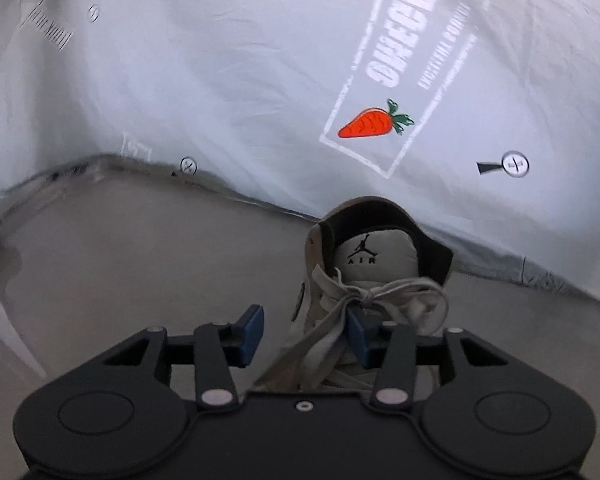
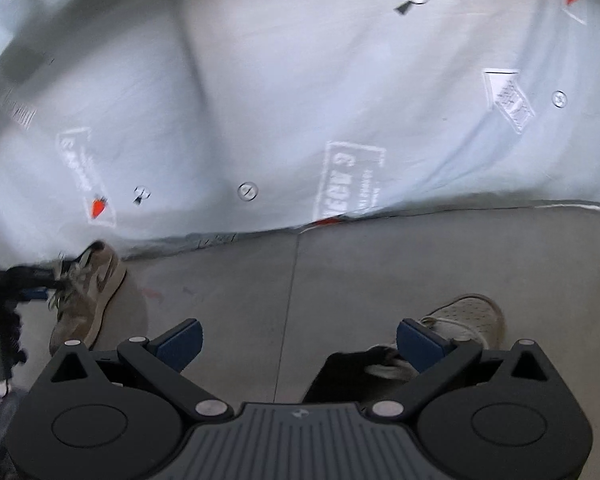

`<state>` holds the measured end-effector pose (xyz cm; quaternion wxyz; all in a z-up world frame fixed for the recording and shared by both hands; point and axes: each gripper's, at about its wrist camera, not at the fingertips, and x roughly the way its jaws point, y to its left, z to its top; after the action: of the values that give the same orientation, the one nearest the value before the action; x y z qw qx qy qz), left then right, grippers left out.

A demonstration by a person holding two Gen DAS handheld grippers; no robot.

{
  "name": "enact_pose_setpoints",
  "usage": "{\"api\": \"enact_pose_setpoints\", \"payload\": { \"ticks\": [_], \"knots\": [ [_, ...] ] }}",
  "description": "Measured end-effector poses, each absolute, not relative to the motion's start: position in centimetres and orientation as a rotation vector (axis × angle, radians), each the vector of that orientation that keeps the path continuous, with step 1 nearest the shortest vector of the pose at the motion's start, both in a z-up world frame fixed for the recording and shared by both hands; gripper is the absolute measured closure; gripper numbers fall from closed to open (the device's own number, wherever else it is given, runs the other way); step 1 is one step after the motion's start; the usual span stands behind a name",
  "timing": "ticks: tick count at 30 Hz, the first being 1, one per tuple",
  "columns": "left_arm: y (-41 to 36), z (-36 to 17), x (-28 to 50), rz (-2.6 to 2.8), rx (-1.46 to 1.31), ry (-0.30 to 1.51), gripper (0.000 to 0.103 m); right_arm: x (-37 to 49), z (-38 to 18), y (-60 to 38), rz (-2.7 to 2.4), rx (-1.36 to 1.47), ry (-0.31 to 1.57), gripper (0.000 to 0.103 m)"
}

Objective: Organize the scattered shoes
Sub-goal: 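Carry the tan sneaker toward the pale green slides with the left tool, then set the tan sneaker down and open the left tool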

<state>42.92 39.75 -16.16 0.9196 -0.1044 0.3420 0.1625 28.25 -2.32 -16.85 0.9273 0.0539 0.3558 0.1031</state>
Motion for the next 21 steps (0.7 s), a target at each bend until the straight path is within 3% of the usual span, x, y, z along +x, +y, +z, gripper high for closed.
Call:
{"api": "enact_pose_setpoints", "payload": {
  "ticks": [1,2,11,14,16,18,21],
  "knots": [
    [40.2,-16.3,42.8,0.326,-0.257,0.712,0.06,28.1,-17.1,-2.3,0.213,0.1,0.738,0.001],
    [40.9,-16.7,42.6,0.317,-0.35,0.718,0.069,28.0,-17.3,-2.2,0.214,0.094,0.746,0.001],
    [36.8,-15.9,41.0,0.461,-0.585,0.778,0.072,27.5,-17.3,-3.1,0.206,0.167,0.743,0.001],
    [32.7,-15.5,40.0,0.435,-0.64,0.821,0.073,27.1,-17.0,-3.5,0.203,0.178,0.725,0.001],
    [30.2,-16.1,40.1,0.322,-0.692,0.878,0.083,26.8,-16.9,-3.9,0.195,0.189,0.719,0.001],
    [26.2,-17.3,40.4,0.117,-0.8,0.977,0.083,26.4,-16.7,-4.5,0.185,0.202,0.713,0.001],
    [20.2,-16.5,40.8,0.002,-0.679,0.95,0.083,25.9,-16.7,-5.5,0.164,0.216,0.71,0.001]
  ]
}}
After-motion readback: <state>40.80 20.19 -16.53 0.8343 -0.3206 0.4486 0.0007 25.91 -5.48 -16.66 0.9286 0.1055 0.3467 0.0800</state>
